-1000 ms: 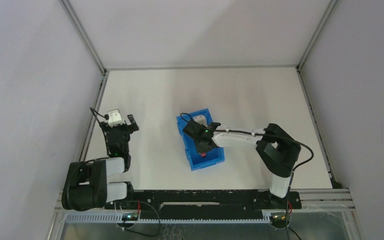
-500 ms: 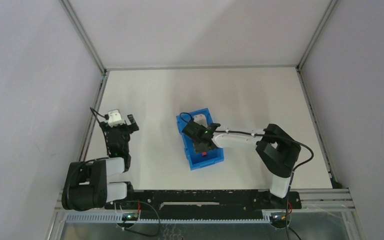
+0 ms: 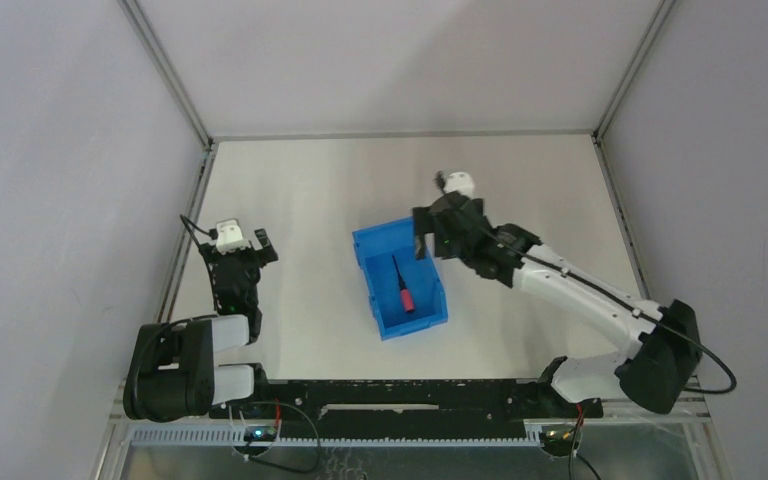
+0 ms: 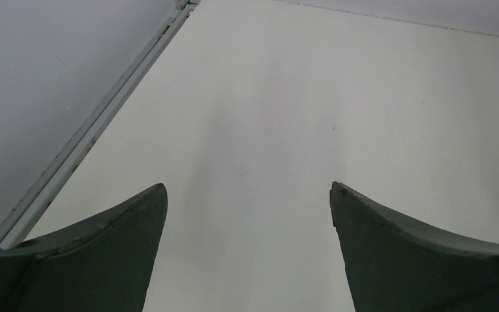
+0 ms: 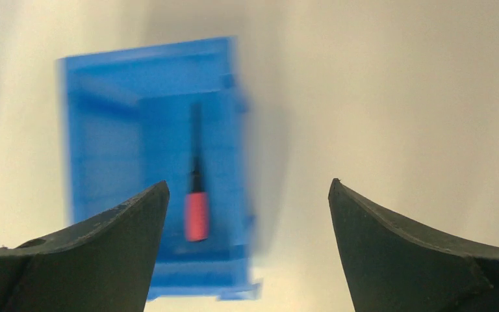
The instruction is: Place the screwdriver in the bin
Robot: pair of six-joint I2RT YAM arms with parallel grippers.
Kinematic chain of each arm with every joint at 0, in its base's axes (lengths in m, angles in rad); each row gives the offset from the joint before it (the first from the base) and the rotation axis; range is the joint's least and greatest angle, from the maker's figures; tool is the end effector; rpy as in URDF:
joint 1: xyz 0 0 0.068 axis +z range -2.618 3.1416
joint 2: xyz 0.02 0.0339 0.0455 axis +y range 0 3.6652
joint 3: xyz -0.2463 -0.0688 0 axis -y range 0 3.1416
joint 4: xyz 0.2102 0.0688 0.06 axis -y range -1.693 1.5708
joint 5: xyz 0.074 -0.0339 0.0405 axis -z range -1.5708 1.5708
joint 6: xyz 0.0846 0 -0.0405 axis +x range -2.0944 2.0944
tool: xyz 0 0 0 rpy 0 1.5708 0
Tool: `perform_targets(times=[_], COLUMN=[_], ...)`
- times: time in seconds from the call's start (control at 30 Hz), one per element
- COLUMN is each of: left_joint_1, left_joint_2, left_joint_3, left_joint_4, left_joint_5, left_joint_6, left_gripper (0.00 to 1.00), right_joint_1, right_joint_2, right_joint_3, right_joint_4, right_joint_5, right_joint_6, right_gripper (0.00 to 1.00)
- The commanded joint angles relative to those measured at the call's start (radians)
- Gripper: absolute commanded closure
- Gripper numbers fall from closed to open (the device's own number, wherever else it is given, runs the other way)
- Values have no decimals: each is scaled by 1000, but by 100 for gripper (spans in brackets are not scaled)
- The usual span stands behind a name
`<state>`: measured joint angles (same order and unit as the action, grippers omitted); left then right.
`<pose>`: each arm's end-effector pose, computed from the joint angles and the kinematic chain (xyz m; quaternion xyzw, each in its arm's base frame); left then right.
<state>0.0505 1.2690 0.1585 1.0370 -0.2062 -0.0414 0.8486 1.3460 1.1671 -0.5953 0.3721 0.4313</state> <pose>0.2491 0.0299 0.1755 -0.1034 0.7247 0.0785 0.6767 0.2160 0.1987 0.2684 -0.1174 0.9010 0.0908 0.4075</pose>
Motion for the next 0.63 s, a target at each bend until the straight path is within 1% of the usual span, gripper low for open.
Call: perform_targets(times=[0.0, 0.1, 0.27, 0.4, 0.6], left_joint_1=[-3, -3, -3, -3, -3], left_joint_2=[-8, -8, -8, -8, -8], left_joint_3=[32, 33, 33, 33, 32], left_joint_4=[29, 29, 29, 29, 29], left_joint_5=[-3, -3, -3, -3, -2], left_joint_6=[20, 20, 20, 20, 20], left_gripper=[0, 0, 0, 0, 0], right_joint_1=[-190, -400, -642, -724, -800], right_joint_2=[-109, -184, -271, -328, -409], right_joint_3=[-104, -173, -258, -297, -352], right_joint_4=[4, 37, 73, 88, 148], right_joint_5=[11, -114, -133, -140, -253], right_joint_6=[-132, -178, -225, -241, -211], right_gripper=[0, 0, 0, 0, 0])
